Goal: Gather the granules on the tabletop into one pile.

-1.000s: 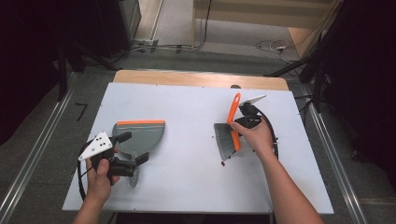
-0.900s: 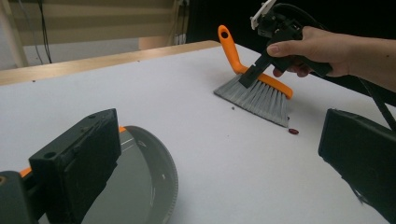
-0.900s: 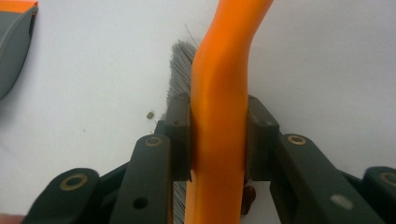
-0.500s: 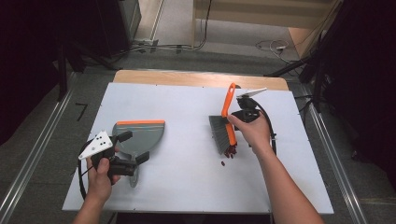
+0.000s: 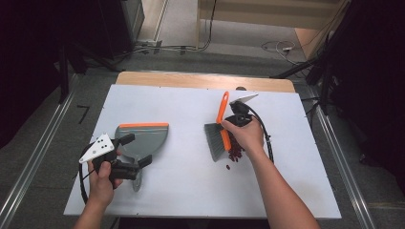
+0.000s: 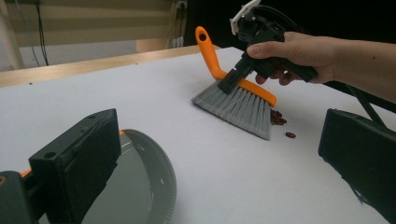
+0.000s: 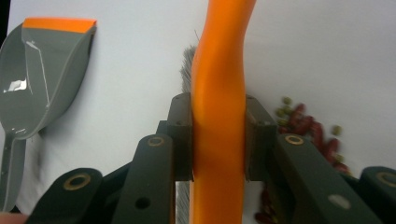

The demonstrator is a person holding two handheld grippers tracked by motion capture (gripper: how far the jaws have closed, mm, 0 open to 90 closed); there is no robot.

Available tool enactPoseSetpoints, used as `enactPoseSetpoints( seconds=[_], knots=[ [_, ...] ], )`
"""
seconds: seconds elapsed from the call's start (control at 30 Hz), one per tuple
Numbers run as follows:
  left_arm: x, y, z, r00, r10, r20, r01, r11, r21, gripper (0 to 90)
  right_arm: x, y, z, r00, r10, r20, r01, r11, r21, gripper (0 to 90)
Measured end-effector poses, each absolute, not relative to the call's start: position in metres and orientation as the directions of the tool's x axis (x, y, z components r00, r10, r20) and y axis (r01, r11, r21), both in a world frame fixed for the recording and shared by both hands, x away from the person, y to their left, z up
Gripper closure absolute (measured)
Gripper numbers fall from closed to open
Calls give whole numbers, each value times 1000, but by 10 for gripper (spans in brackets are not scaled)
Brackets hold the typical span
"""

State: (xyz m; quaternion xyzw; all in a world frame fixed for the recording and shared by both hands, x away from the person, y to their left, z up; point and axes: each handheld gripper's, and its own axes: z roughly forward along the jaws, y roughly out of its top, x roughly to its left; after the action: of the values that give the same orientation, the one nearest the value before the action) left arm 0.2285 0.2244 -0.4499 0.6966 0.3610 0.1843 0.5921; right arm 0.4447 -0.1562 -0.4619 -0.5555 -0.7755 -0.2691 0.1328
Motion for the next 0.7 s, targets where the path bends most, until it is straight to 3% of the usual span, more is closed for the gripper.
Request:
enactPoseSetpoints(
  seconds=[0.33,0.43,0.57,0.7],
  knots=[
    [228,221,-450,672,722,-165,285,-46,958,0,447,-196,-462,-294,821,490,946,176,272,678],
    [228,220,-450,673,722,-162,284,-50,958,0,445,-202,-455,-311,790,529,939,168,301,684],
    [229,221,-450,671,723,-165,289,-50,956,0,435,-204,-428,-396,742,541,899,192,394,685],
    [229,221,-450,672,722,-166,287,-47,957,0,420,-198,-404,-575,708,411,801,384,459,684]
  ],
)
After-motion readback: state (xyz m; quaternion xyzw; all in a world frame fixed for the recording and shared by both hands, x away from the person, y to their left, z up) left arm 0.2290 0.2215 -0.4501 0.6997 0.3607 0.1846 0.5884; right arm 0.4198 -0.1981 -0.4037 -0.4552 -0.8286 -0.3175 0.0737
